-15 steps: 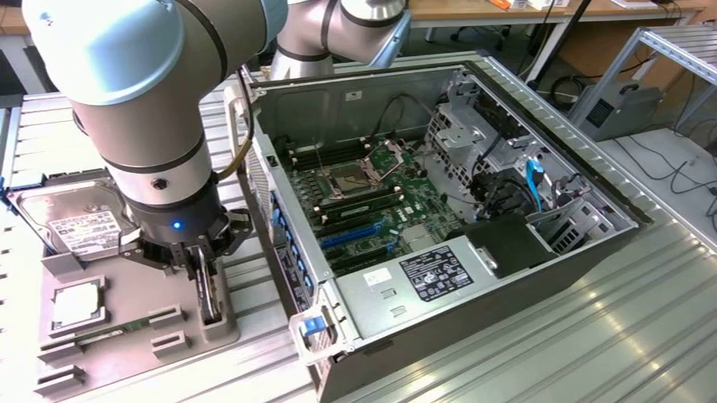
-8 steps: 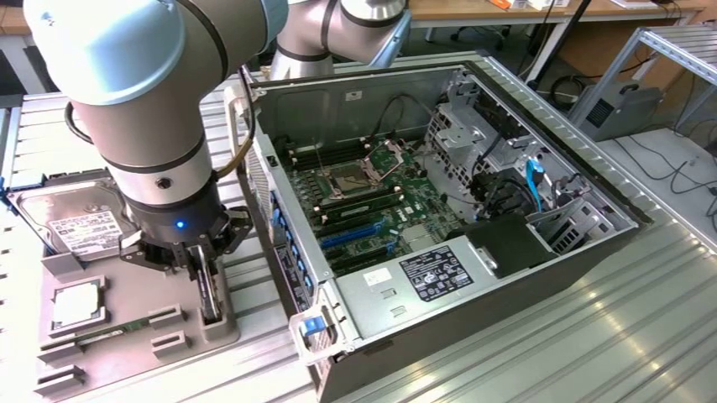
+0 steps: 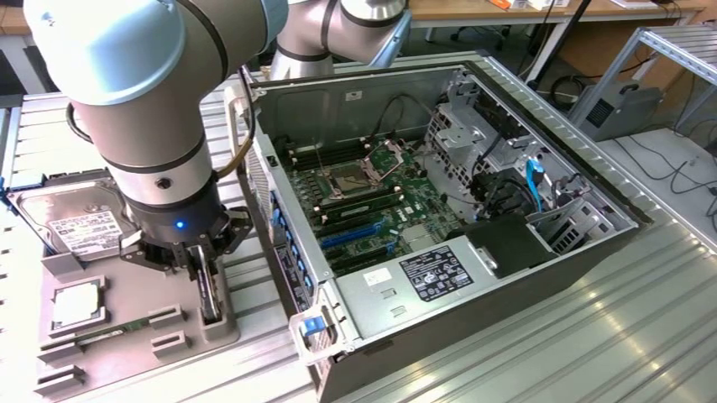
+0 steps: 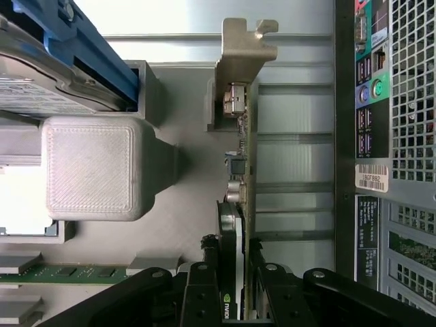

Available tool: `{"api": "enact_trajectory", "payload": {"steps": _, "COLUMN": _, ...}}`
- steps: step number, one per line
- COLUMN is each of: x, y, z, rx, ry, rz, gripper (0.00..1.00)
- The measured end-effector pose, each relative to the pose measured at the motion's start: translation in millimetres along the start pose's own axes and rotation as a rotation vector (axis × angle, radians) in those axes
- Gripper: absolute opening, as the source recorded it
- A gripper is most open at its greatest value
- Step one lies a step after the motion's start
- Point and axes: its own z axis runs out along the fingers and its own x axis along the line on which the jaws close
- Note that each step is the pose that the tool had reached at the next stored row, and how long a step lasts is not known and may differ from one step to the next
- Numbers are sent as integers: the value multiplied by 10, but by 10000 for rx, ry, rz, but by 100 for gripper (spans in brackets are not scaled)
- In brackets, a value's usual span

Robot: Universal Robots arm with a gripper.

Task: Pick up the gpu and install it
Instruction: 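Pick up the gpu and move the gpu toward the slot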

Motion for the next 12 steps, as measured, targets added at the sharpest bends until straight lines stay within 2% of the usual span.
{"api": "enact_trajectory", "payload": {"steps": 7, "x": 0, "y": 1, "z": -13, "rx": -1, "ry": -4, "rz": 30, "gripper": 27}}
{"api": "enact_trajectory", "payload": {"steps": 12, "x": -3, "y": 7, "z": -147, "rx": 2, "ry": -2, "rz": 30, "gripper": 27}}
